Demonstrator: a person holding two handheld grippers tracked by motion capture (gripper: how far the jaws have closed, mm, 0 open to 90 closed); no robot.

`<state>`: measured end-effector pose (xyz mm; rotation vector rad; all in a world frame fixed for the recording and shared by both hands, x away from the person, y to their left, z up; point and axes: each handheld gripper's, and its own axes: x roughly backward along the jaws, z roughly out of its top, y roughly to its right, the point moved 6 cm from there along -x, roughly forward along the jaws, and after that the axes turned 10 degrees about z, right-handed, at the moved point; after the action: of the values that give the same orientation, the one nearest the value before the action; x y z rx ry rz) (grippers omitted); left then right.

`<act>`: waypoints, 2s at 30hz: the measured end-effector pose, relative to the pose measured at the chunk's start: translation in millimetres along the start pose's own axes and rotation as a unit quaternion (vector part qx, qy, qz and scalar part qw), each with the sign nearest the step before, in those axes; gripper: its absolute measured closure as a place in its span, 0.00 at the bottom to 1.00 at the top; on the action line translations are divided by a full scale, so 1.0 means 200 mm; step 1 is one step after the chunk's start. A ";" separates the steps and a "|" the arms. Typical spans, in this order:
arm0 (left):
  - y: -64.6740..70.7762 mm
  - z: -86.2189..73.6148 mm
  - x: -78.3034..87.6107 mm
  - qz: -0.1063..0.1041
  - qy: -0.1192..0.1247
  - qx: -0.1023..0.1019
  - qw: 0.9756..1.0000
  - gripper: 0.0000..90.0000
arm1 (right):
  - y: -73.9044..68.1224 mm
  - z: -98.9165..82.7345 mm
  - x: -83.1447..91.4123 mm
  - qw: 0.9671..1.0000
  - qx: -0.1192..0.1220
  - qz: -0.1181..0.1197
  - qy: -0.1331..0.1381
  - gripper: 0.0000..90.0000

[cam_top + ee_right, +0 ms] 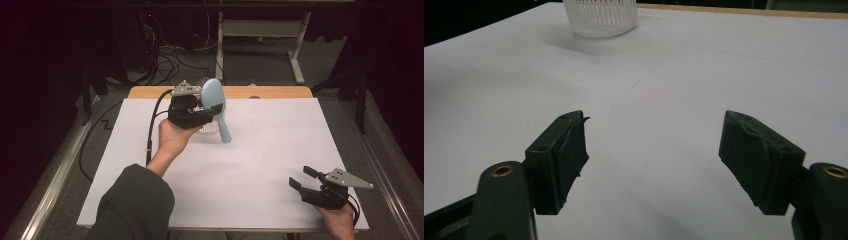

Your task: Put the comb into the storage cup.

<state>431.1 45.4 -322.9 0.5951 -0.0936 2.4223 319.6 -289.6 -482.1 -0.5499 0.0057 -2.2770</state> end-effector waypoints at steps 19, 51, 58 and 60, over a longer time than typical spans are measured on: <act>-0.09 0.12 -0.01 0.031 0.011 0.005 0.999 0.55 | 0.00 0.00 0.00 1.000 0.006 -0.001 0.000 0.31; -0.25 0.20 -0.14 0.081 0.020 0.027 0.996 0.55 | 0.00 0.00 0.00 1.000 0.002 0.003 0.002 0.31; -0.28 0.20 -0.17 0.095 0.016 0.024 0.995 0.55 | 0.00 0.00 0.00 1.000 0.000 0.004 0.000 0.31; -0.29 0.19 -0.18 0.100 0.016 0.023 0.995 0.55 | 0.00 0.00 0.00 1.000 0.000 0.003 0.000 0.31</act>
<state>506.2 64.2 -308.2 0.5930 -0.0876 2.6333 319.3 -289.0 -482.4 -0.5488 0.0076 -2.2706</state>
